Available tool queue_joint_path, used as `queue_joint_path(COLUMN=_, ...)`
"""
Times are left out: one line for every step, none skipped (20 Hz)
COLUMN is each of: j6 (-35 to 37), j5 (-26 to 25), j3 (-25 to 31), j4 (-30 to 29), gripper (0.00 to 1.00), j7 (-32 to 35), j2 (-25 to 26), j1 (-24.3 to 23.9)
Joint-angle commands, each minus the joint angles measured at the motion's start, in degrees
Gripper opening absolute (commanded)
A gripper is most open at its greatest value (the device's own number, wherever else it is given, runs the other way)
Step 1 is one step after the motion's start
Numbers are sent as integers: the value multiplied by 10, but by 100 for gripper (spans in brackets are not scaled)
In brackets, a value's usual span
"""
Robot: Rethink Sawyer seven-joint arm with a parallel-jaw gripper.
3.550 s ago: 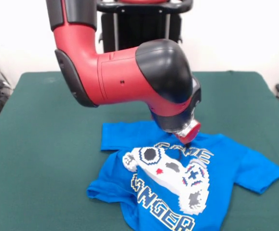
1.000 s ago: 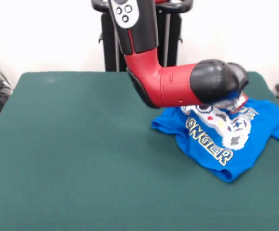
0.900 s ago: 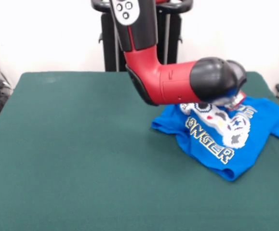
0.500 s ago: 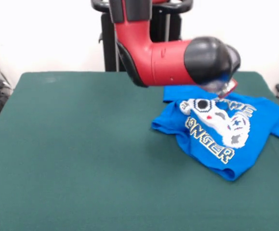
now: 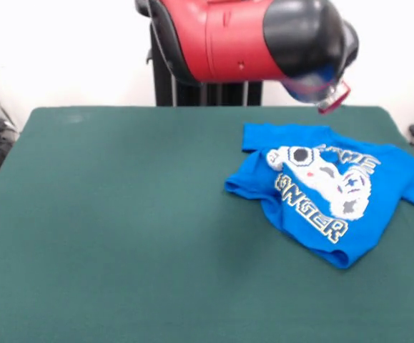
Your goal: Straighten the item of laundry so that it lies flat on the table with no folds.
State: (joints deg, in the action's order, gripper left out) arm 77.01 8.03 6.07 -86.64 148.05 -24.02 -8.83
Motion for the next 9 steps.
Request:
queue_joint_path(j6=-46, j5=-40, j3=-36, j4=85, gripper=100, j7=117, j2=14, j1=45)
queue_joint_path(j6=-78, j5=-63, j3=-54, j4=103, gripper=100, j7=125, j2=32, j1=56)
queue_joint_path(j6=-92, j5=-78, j3=-69, j4=120, gripper=100, j7=135, j2=49, j1=64)
queue_joint_path(j6=-119, j5=-93, j3=-85, j4=132, gripper=100, j7=144, j2=65, j1=73)
queue_joint_path(j6=-138, j5=-99, j3=-95, j4=136, gripper=100, j7=150, j2=75, j1=80)
queue_joint_path(j6=-165, j5=-100, j3=-102, j4=134, gripper=100, j7=153, j2=83, j1=82)
queue_joint_path(j6=-193, j5=-107, j3=-110, j4=134, gripper=100, j7=155, j2=92, j1=84)
queue_joint_path(j6=-212, j5=-111, j3=-116, j4=136, gripper=100, j7=154, j2=99, j1=86)
queue_joint_path(j6=-236, j5=-112, j3=-121, j4=135, gripper=100, j7=158, j2=107, j1=88)
